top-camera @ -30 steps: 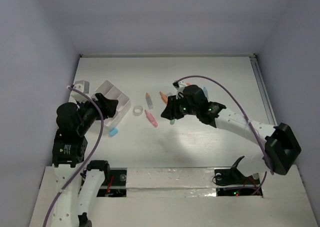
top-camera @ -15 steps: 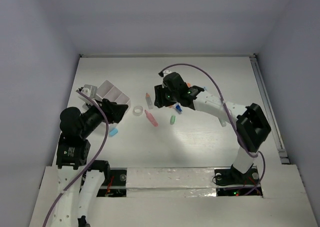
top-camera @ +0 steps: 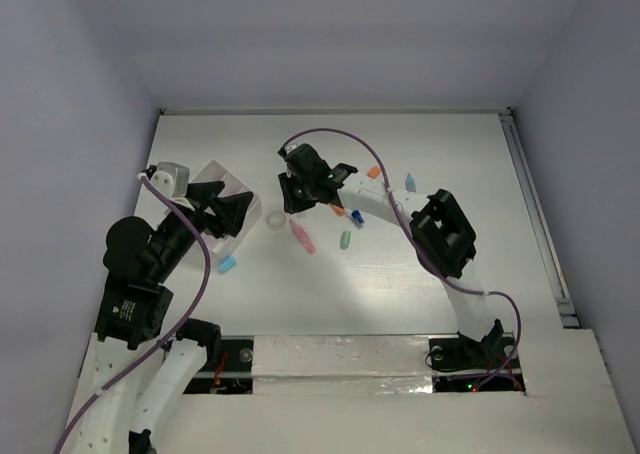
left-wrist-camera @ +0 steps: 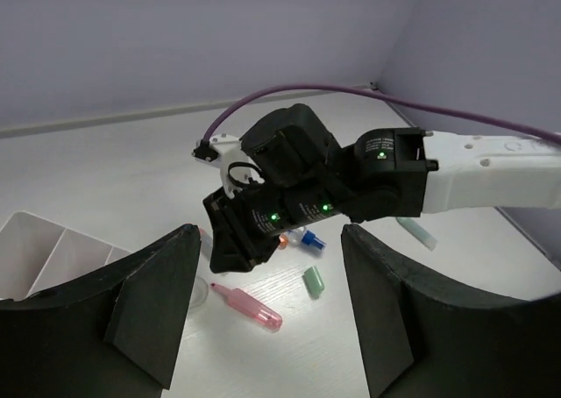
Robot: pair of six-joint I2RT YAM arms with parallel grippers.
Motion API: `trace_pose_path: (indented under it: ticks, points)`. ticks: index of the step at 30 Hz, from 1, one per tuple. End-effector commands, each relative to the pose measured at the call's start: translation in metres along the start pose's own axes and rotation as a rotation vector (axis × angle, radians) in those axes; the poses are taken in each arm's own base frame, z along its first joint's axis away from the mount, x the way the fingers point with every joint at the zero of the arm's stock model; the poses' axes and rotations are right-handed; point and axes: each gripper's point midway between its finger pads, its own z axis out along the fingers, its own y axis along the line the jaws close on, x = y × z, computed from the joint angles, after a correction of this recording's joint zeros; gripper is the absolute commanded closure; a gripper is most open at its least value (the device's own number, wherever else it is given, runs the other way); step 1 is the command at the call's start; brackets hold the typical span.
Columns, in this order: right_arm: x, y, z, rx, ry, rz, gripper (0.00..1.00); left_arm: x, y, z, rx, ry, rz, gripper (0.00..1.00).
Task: Sort the stationery into containers
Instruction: Pick up the stationery from the center of the board.
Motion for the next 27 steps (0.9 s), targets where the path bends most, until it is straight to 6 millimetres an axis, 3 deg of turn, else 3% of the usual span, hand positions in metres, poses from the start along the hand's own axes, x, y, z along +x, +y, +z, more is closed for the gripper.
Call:
trace_pose_path:
  ticks: [1, 9, 17, 23, 27]
  points:
    - [-0.016, 0.008, 0.007, -0.009, -0.013, -0.022, 0.69, -0.026, 0.001, 0.002, -0.019, -0.096, 0.052, 0.37]
    - [-0.006, 0.003, 0.034, 0.033, 0.045, -0.035, 0.65, -0.019, -0.009, 0.009, 0.041, -0.106, 0.045, 0.37]
    - [0.004, 0.005, 0.050, 0.013, 0.083, -0.011, 0.66, -0.019, -0.012, 0.013, 0.051, -0.103, 0.046, 0.37]
    - [0.007, 0.008, 0.059, -0.002, 0.084, 0.017, 0.75, -0.015, -0.008, 0.012, 0.036, -0.095, 0.044, 0.37]
    - [-0.002, 0.008, 0.058, 0.007, 0.054, 0.030, 0.95, -0.014, -0.011, 0.012, 0.045, -0.092, 0.040, 0.37]
